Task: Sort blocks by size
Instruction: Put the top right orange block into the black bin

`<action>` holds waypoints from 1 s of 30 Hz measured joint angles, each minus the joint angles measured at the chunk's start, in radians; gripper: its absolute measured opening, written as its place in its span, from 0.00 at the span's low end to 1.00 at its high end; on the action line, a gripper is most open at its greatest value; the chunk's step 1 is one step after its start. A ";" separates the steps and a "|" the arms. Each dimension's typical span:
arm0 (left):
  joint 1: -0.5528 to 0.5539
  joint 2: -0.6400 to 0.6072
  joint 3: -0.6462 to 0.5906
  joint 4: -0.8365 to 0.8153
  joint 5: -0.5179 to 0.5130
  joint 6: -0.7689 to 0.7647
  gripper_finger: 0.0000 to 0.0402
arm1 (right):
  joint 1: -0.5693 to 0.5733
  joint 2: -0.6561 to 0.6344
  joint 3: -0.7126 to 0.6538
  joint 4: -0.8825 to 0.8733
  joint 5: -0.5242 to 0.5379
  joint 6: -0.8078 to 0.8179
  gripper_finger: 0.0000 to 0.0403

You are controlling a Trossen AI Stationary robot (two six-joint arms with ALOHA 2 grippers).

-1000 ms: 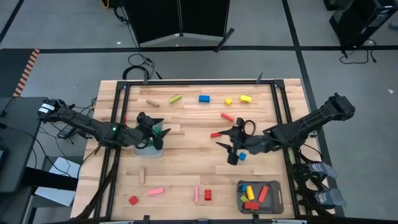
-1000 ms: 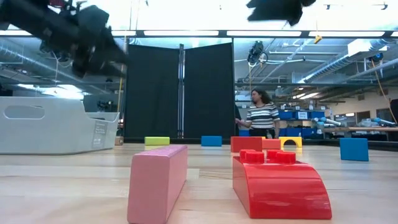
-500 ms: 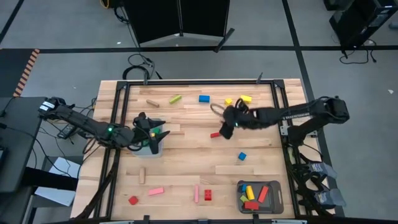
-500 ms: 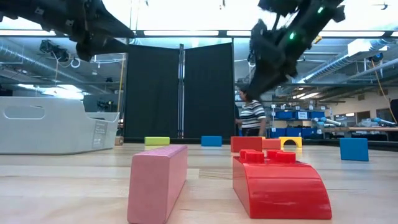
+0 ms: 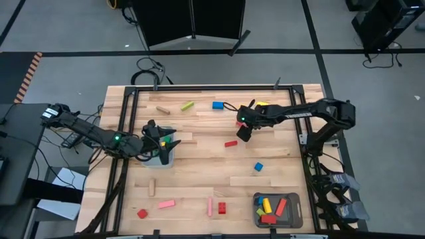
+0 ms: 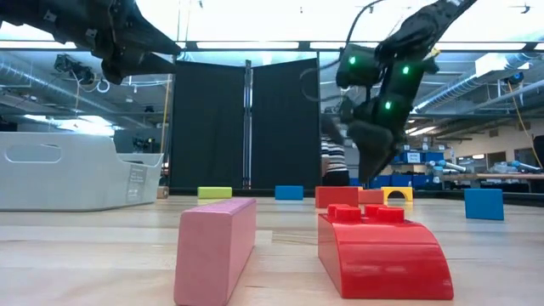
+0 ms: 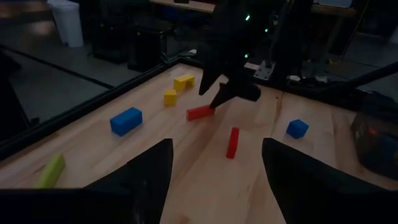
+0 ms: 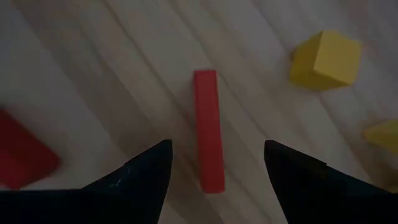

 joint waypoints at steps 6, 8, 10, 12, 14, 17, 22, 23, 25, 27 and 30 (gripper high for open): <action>0.000 0.000 0.000 -0.013 0.000 -0.001 0.63 | -0.017 0.079 0.001 0.022 -0.001 -0.041 0.66; 0.000 0.000 0.000 -0.014 0.000 -0.001 0.63 | -0.022 0.102 0.001 0.027 -0.005 -0.056 0.65; 0.000 0.000 0.000 -0.015 0.000 -0.001 0.63 | -0.028 0.117 0.002 0.035 -0.012 -0.064 0.63; 0.000 0.000 0.000 -0.016 0.000 -0.001 0.63 | -0.030 0.126 0.005 0.040 -0.015 -0.067 0.58; 0.000 0.000 0.000 -0.020 0.000 -0.001 0.63 | -0.030 0.127 0.004 0.045 -0.020 -0.067 0.51; 0.000 0.000 0.000 -0.024 0.000 -0.001 0.63 | -0.029 0.119 0.002 0.051 -0.030 -0.067 0.37; 0.000 0.000 0.000 -0.025 0.000 -0.001 0.63 | -0.033 0.115 0.001 0.054 -0.054 -0.087 0.17; 0.000 0.002 0.000 -0.024 0.000 -0.001 0.63 | -0.032 0.113 0.001 0.059 -0.073 -0.098 0.17; 0.003 0.013 0.000 -0.019 -0.001 -0.006 0.63 | -0.032 0.100 0.000 0.066 -0.116 -0.110 0.17; 0.009 0.036 0.000 -0.007 0.000 -0.024 0.63 | -0.027 0.068 0.000 0.064 -0.146 -0.111 0.17; 0.020 0.084 0.000 0.034 0.007 -0.027 0.63 | 0.004 -0.020 0.001 0.060 -0.185 -0.111 0.17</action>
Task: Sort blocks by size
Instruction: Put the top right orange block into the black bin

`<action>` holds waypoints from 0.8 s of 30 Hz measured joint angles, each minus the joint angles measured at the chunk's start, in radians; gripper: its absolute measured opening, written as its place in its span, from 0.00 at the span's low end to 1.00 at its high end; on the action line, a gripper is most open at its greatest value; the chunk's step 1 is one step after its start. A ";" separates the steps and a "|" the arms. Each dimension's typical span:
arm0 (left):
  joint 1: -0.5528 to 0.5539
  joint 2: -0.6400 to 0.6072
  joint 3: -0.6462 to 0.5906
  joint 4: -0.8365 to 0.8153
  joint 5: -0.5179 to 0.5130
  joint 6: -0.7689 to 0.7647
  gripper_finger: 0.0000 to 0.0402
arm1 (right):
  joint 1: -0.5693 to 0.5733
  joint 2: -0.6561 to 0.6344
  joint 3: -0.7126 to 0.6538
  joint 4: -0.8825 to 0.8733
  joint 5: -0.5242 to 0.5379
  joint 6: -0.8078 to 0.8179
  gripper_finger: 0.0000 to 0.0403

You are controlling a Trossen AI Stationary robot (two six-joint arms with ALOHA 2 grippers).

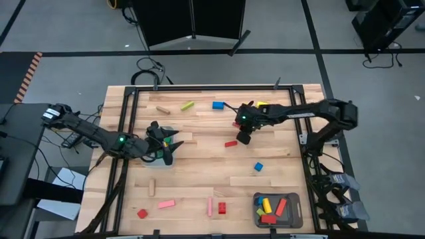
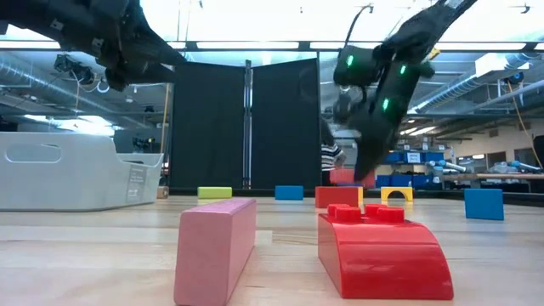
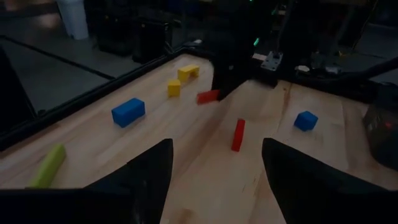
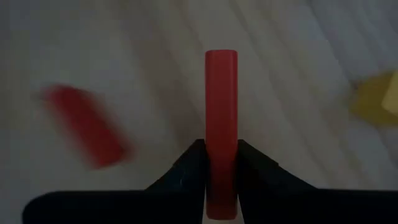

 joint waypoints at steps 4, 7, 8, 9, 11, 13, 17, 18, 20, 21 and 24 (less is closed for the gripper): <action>0.029 0.067 0.000 0.055 0.048 0.001 0.63 | 0.096 -0.169 0.001 -0.007 -0.118 -0.034 0.17; 0.060 0.112 0.000 0.091 0.096 0.001 0.63 | 0.214 -0.289 0.003 -0.018 -0.227 -0.013 0.17; 0.068 0.125 0.000 0.102 0.115 0.001 0.63 | 0.258 -0.318 0.003 -0.028 -0.254 0.019 0.17; 0.078 0.137 0.000 0.115 0.130 0.001 0.63 | 0.304 -0.343 0.003 -0.046 -0.278 0.056 0.17; 0.095 0.163 0.000 0.148 0.154 0.001 0.63 | 0.405 -0.379 0.003 -0.101 -0.307 0.147 0.17; 0.110 0.188 0.000 0.165 0.179 0.002 0.63 | 0.511 -0.399 0.003 -0.152 -0.332 0.278 0.17; 0.130 0.223 0.000 0.196 0.218 0.001 0.63 | 0.731 -0.402 0.003 -0.185 -0.352 0.588 0.17; 0.133 0.232 0.000 0.206 0.225 0.001 0.63 | 0.781 -0.397 0.003 -0.183 -0.352 0.668 0.17; 0.138 0.238 0.000 0.216 0.232 0.002 0.63 | 0.870 -0.382 0.003 -0.184 -0.349 0.826 0.17; 0.140 0.238 0.000 0.216 0.233 0.001 0.63 | 0.909 -0.373 0.003 -0.184 -0.345 0.897 0.17; 0.142 0.238 0.000 0.216 0.233 0.002 0.63 | 1.011 -0.348 0.002 -0.179 -0.330 1.091 0.17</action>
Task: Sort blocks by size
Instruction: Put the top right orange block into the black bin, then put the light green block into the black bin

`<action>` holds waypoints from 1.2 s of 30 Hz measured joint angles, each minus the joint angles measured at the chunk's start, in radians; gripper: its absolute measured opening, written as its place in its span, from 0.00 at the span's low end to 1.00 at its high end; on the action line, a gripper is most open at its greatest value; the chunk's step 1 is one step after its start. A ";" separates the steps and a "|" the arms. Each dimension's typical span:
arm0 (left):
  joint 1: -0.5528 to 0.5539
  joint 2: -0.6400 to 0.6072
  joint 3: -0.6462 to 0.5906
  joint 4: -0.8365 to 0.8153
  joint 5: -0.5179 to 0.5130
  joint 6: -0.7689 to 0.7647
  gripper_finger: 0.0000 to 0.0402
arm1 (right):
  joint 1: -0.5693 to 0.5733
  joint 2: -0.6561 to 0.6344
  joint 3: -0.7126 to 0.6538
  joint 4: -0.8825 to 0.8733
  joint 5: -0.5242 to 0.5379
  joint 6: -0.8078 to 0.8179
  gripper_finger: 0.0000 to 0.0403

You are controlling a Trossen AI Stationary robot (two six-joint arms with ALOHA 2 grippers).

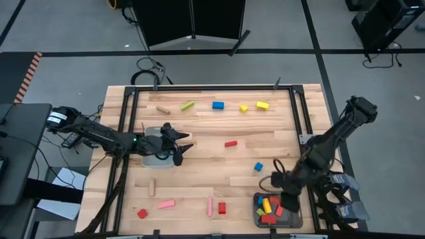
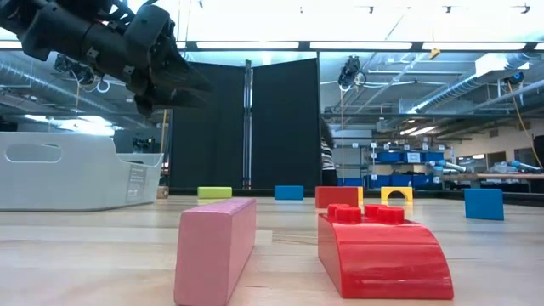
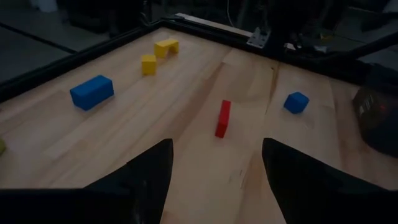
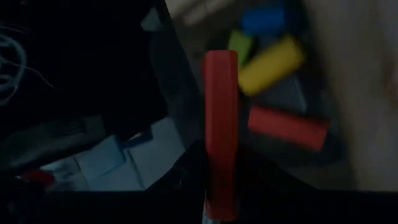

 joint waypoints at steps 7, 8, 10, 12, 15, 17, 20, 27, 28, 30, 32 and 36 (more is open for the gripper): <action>0.000 0.000 0.000 0.000 0.001 0.000 0.63 | 0.089 0.074 0.000 -0.021 0.079 0.182 0.40; 0.000 0.000 0.000 0.000 0.006 0.000 0.63 | 0.084 0.082 0.000 -0.033 0.079 0.179 0.47; 0.000 0.000 0.000 0.000 0.013 -0.002 0.63 | 0.067 0.090 0.000 -0.046 0.066 0.157 0.58; 0.000 0.000 0.000 0.003 0.014 -0.004 0.63 | 0.044 0.087 0.000 -0.055 0.061 0.114 0.67; 0.000 0.000 0.000 0.024 0.014 -0.005 0.63 | -0.007 0.061 0.000 -0.045 0.147 0.024 0.74; 0.000 0.000 0.000 0.026 0.017 -0.005 0.63 | -0.043 0.040 0.000 -0.035 0.233 -0.051 0.75; 0.000 0.000 0.000 0.027 0.044 -0.006 0.63 | -0.099 0.017 0.000 -0.025 0.382 -0.179 0.74; 0.000 0.015 0.000 0.032 0.053 -0.005 0.63 | -0.189 -0.016 0.000 0.227 0.719 -0.631 0.67; 0.002 0.023 0.000 0.042 0.052 -0.005 0.63 | -0.192 -0.018 0.000 0.291 0.766 -0.722 0.66; 0.006 0.033 0.001 0.040 0.052 -0.005 0.63 | -0.196 -0.018 0.000 0.430 0.854 -0.905 0.65; 0.021 0.063 0.032 0.021 0.051 -0.017 0.63 | -0.196 -0.018 0.000 0.563 0.922 -1.079 0.64; 0.068 0.129 0.140 -0.144 0.028 -0.063 0.60 | -0.203 -0.018 0.000 0.745 0.960 -1.340 0.61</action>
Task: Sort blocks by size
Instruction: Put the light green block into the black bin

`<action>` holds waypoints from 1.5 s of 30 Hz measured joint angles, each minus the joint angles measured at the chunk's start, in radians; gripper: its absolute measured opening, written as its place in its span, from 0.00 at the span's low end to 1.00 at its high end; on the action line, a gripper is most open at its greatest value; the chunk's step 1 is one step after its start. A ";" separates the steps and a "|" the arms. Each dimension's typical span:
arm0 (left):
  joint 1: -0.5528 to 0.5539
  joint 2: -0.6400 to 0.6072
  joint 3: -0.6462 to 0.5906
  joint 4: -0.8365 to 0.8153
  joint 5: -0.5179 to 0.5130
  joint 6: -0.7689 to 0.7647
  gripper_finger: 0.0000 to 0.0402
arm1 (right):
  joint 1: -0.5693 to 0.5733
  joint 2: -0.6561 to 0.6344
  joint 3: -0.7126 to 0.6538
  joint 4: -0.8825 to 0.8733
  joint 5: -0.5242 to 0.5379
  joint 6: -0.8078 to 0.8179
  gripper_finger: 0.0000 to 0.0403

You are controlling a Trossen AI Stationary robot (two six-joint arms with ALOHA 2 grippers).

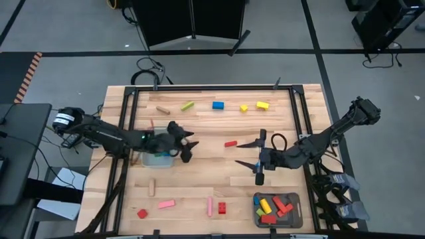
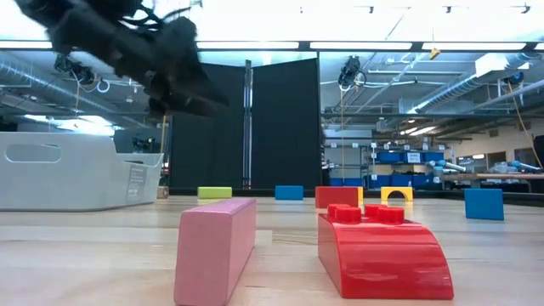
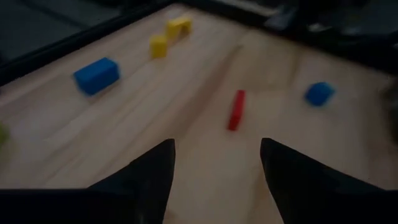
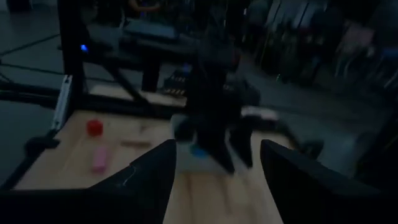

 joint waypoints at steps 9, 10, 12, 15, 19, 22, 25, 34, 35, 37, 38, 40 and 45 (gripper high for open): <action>0.193 0.086 0.245 -0.363 0.049 0.065 0.50 | -0.007 -0.009 -0.051 0.045 0.014 -0.078 0.58; 0.224 0.089 0.265 -0.397 0.049 0.081 0.49 | -0.007 -0.018 -0.067 0.050 0.014 -0.066 0.58; 0.302 0.095 0.306 -0.441 0.066 0.116 0.49 | -0.007 -0.037 -0.104 0.046 0.017 -0.048 0.58; 0.439 0.109 0.360 -0.529 0.194 0.151 0.49 | -0.012 -0.076 -0.160 0.082 0.018 -0.036 0.58; 0.593 0.155 0.437 -0.639 0.296 0.229 0.49 | -0.012 -0.125 -0.212 0.143 0.020 -0.048 0.57; 0.682 0.213 0.514 -0.766 0.348 0.278 0.49 | -0.015 -0.164 -0.224 0.160 0.019 -0.060 0.56; 0.744 0.292 0.600 -0.833 0.378 0.327 0.49 | -0.019 -0.190 -0.225 0.166 0.017 -0.061 0.56; 0.779 0.568 0.818 -1.011 0.439 0.436 0.52 | -0.012 -0.198 -0.225 0.150 0.006 -0.060 0.54; 0.779 0.593 0.834 -1.019 0.439 0.446 0.54 | -0.012 -0.198 -0.225 0.150 0.006 -0.062 0.54; 0.779 0.629 0.857 -1.023 0.438 0.458 0.58 | -0.012 -0.198 -0.225 0.150 0.006 -0.063 0.55; 0.779 0.642 0.867 -1.023 0.437 0.458 0.60 | -0.012 -0.198 -0.225 0.150 0.006 -0.063 0.55; 0.781 0.662 0.884 -1.016 0.418 0.460 0.64 | -0.012 -0.198 -0.225 0.149 0.005 -0.064 0.54; 0.804 0.708 0.889 -1.030 0.406 0.461 0.70 | -0.012 -0.198 -0.225 0.149 0.005 -0.066 0.53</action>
